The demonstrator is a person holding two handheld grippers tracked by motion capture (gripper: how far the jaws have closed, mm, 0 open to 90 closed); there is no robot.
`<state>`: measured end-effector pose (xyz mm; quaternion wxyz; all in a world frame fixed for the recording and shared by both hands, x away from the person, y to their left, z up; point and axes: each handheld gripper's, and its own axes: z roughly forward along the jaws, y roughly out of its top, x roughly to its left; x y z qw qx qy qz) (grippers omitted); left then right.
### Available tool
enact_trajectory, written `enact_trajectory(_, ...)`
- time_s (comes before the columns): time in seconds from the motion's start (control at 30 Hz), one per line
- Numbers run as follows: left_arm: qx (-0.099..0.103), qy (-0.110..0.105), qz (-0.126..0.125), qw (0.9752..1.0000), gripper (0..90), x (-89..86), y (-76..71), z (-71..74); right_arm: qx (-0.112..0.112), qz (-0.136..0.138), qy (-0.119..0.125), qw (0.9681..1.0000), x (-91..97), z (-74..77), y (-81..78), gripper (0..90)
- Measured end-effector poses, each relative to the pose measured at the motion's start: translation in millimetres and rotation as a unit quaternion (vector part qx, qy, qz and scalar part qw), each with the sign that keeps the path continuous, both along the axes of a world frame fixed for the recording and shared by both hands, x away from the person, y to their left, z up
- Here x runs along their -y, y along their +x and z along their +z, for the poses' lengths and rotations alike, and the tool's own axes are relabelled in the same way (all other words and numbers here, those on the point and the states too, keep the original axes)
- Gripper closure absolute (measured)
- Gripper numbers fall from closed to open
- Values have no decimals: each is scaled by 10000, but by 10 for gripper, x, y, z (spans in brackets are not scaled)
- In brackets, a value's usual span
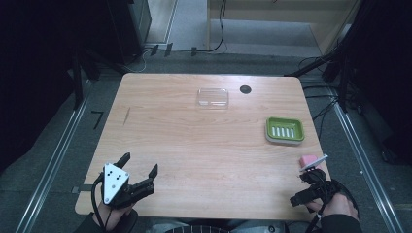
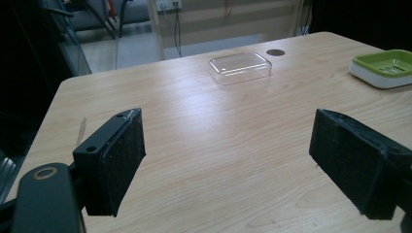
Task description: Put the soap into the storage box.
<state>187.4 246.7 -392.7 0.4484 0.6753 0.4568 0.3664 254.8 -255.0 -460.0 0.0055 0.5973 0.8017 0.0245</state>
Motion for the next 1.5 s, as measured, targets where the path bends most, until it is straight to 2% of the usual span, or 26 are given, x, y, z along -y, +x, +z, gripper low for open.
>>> enact_trajectory(0.93, -7, -6, 7, 10000, 134, -6, -1, -2, 137, 94, -137, 9998, -8, 6, 57, 0)
enact_trajectory(1.17, -27, 40, -24, 10000, 134, 15, 11, -3, 256, 1, -213, 9994, 52, 25, 109, 0)
enact_trajectory(1.3, -17, -11, 3, 10000, 134, -3, 7, -1, 324, -37, -243, 9992, 71, 48, 144, 0)
enact_trajectory(1.5, -16, 11, -11, 10000, 134, 6, 7, -1, 390, 1, -257, 9989, 70, 71, 190, 0)
